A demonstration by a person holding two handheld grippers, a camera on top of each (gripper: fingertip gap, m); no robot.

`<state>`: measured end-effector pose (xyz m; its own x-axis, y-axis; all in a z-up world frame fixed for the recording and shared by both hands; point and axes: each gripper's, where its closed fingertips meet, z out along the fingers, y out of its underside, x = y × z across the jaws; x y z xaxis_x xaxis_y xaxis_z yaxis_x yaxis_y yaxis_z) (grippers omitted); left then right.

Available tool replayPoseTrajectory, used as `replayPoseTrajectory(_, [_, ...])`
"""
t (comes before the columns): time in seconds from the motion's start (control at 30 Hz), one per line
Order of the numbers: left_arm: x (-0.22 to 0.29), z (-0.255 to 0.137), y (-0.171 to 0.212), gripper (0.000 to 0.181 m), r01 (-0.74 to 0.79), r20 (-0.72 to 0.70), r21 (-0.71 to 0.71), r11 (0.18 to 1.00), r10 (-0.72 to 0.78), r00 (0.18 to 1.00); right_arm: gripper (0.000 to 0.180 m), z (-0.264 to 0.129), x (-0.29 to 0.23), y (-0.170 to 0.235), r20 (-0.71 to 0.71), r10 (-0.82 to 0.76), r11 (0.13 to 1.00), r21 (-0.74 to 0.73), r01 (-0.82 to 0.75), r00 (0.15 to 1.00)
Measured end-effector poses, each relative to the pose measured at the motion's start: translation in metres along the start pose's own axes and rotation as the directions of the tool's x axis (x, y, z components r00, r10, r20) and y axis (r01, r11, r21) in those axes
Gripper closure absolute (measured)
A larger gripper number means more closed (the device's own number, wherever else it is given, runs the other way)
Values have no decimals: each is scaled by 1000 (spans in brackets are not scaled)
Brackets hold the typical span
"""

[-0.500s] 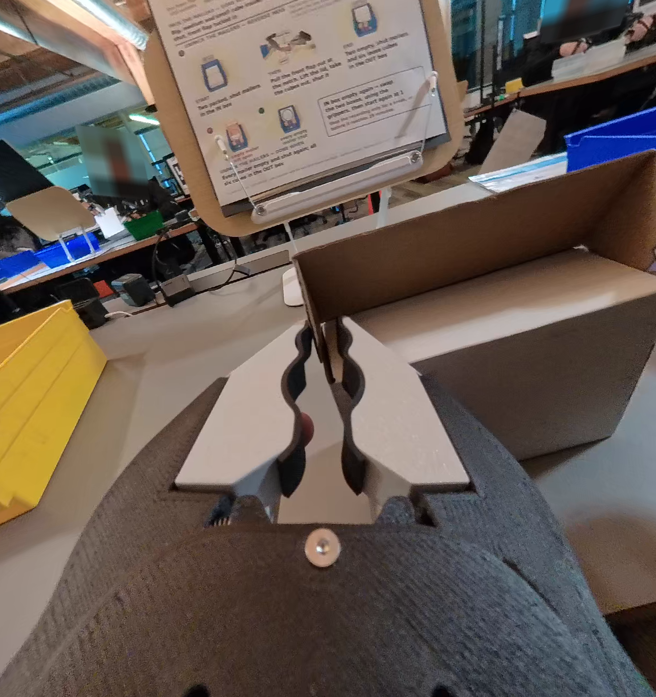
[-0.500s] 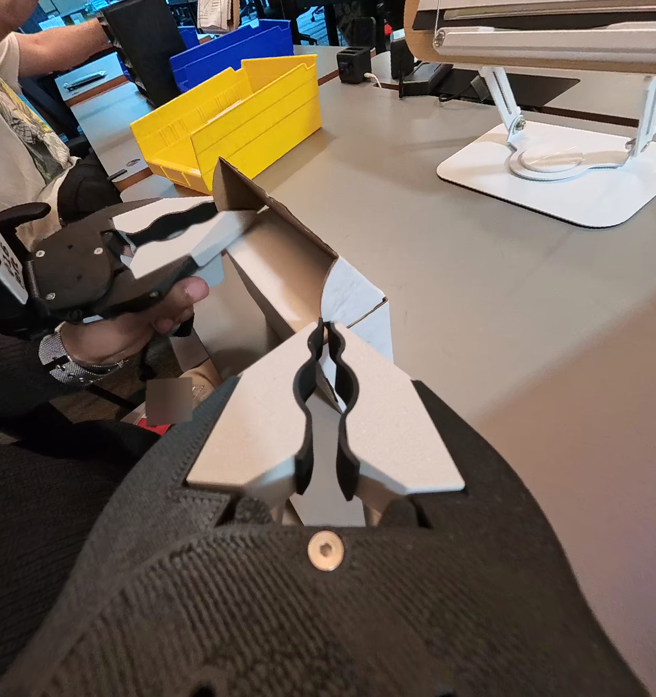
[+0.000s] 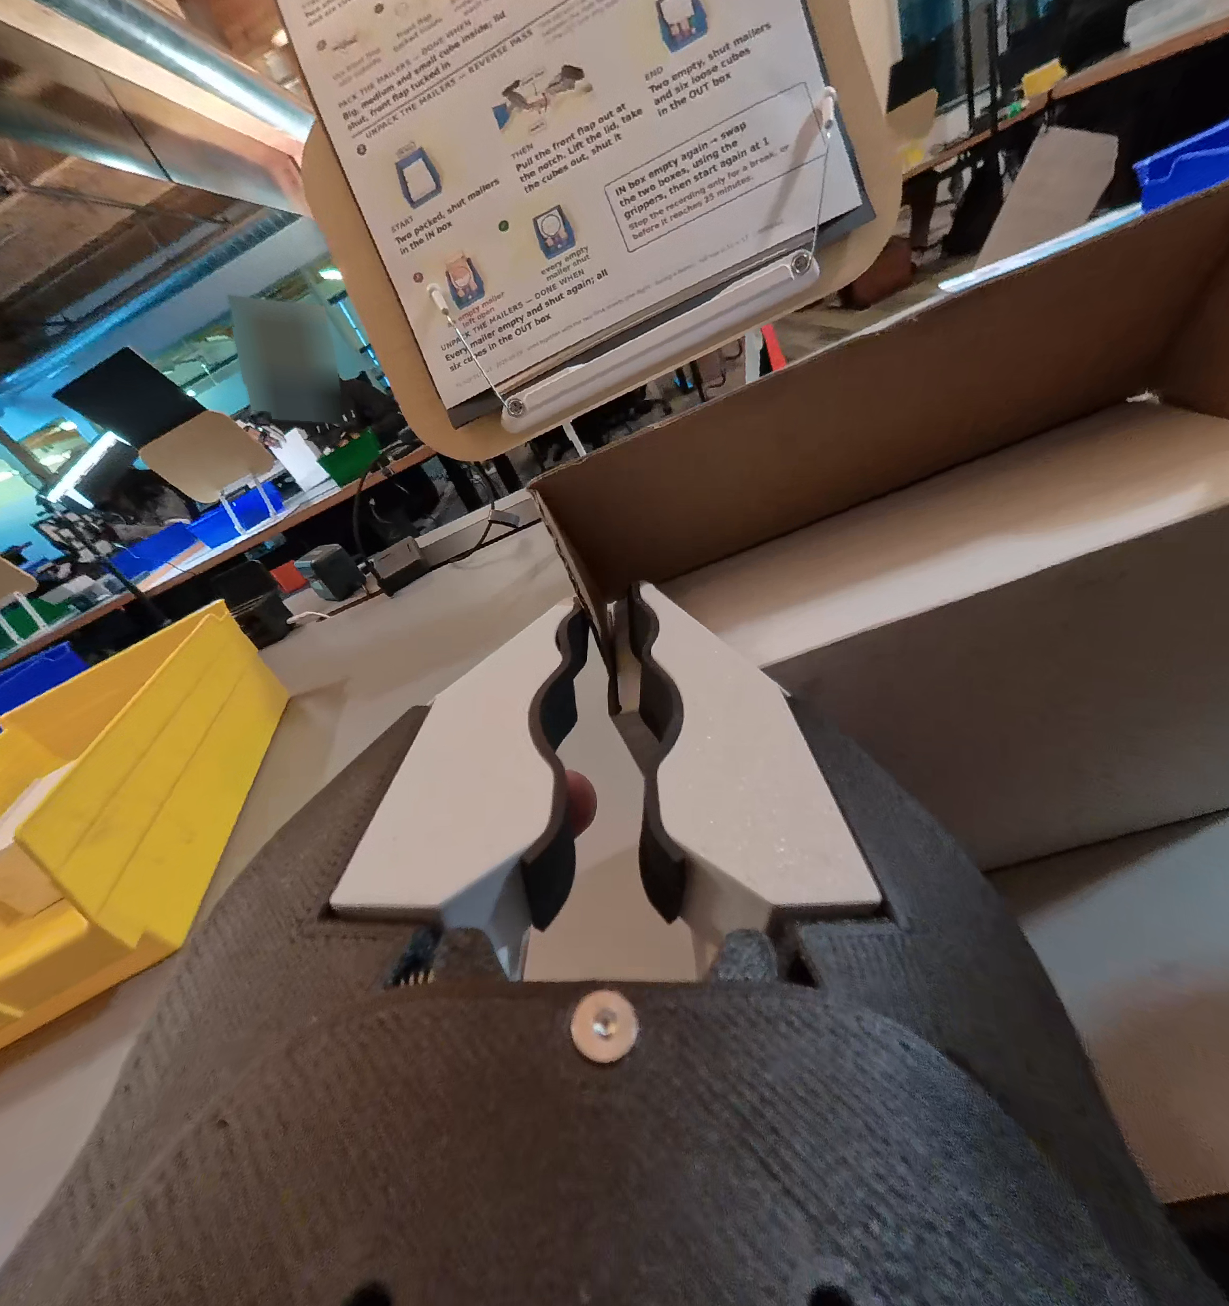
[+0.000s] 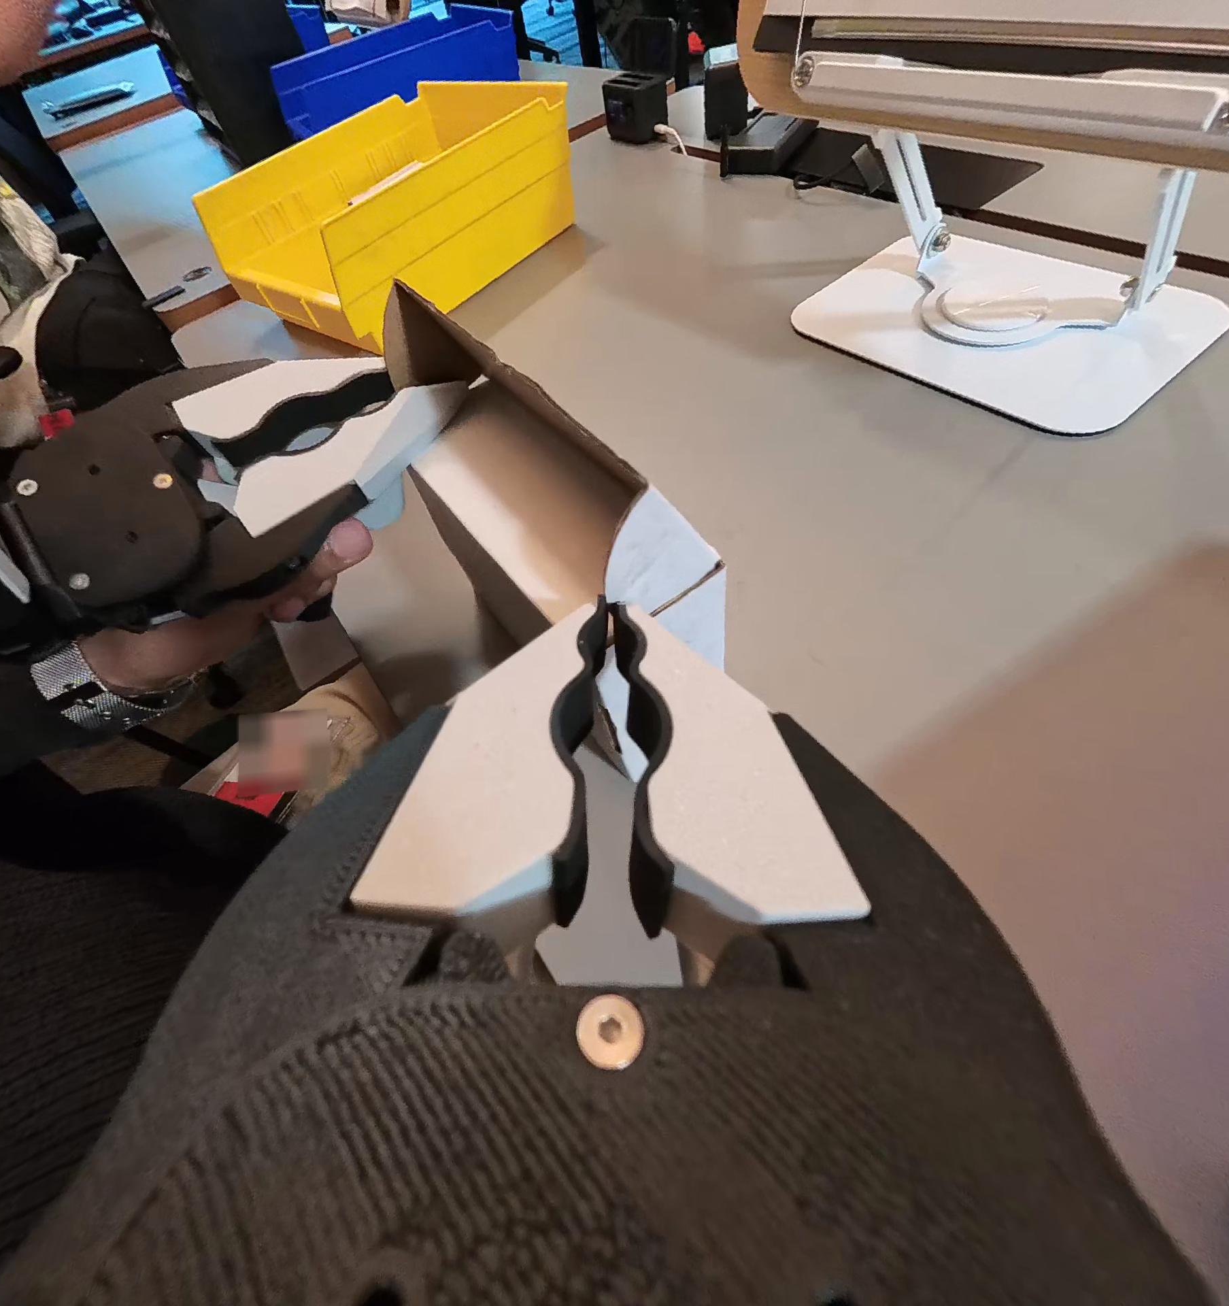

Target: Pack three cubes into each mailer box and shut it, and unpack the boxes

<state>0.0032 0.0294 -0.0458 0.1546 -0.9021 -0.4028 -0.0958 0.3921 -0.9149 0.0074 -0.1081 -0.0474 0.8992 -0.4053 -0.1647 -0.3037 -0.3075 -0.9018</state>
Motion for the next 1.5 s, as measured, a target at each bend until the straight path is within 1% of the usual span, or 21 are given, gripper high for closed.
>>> replayPoseTrajectory(0.1, [0,0,0,171,-55,2,-3,998,55,998,180,0,0,0,2,6,1000,2,-6,1000])
replayPoseTrajectory(0.17, [0,-1,-1,171,-65,2,-4,998,66,998,180,0,1,0,-7,2,1000,3,-2,1000])
replayPoseTrajectory(0.3, [9,-7,-5,167,33,-58,-7,999,-34,998,180,-3,8,0,-57,-26,1000,-4,26,998])
replayPoseTrajectory(0.4, [7,-6,-5,167,-12,-30,10,1000,12,999,180,-2,8,0,-54,-16,1000,1,16,998])
replayPoseTrajectory(0.5, [11,-8,-15,162,57,-61,42,998,-54,997,180,-4,12,0,-73,-27,1000,-3,27,997])
replayPoseTrajectory(0.57, [12,-7,-18,161,32,-53,57,998,-29,998,180,-5,14,0,-73,-22,1000,-1,22,997])
replayPoseTrajectory(0.63, [10,-6,-17,162,-3,-38,70,998,5,999,180,-5,14,1,-61,-11,1000,3,11,998])
replayPoseTrajectory(0.73, [7,-2,-11,164,-2,-32,75,997,5,999,180,-2,11,1,-47,-10,1000,3,10,999])
replayPoseTrajectory(0.87, [2,1,-1,168,58,-48,42,997,-56,997,180,0,7,1,-42,-22,1000,6,22,999])
replayPoseTrajectory(0.93, [2,0,-2,168,42,-41,43,998,-40,998,180,1,8,1,-48,-26,1000,7,26,999])
replayPoseTrajectory(1.03, [4,-3,-3,159,57,-63,41,998,-55,997,180,1,8,0,-46,-22,1000,11,22,999])
replayPoseTrajectory(1.17, [2,-7,1,144,171,-101,-7,985,-170,980,180,1,8,0,-59,-38,999,7,39,998])
replayPoseTrajectory(1.2, [1,-9,2,143,192,-108,-19,981,-193,975,180,1,8,0,-61,-42,999,6,42,997])
replayPoseTrajectory(1.4, [9,-16,2,155,253,-158,-53,966,-258,953,180,2,8,1,-76,-53,999,-4,53,996])
replayPoseTrajectory(1.5, [5,-15,2,166,253,-140,-42,967,-256,956,180,2,7,1,-77,-58,998,-6,58,995])
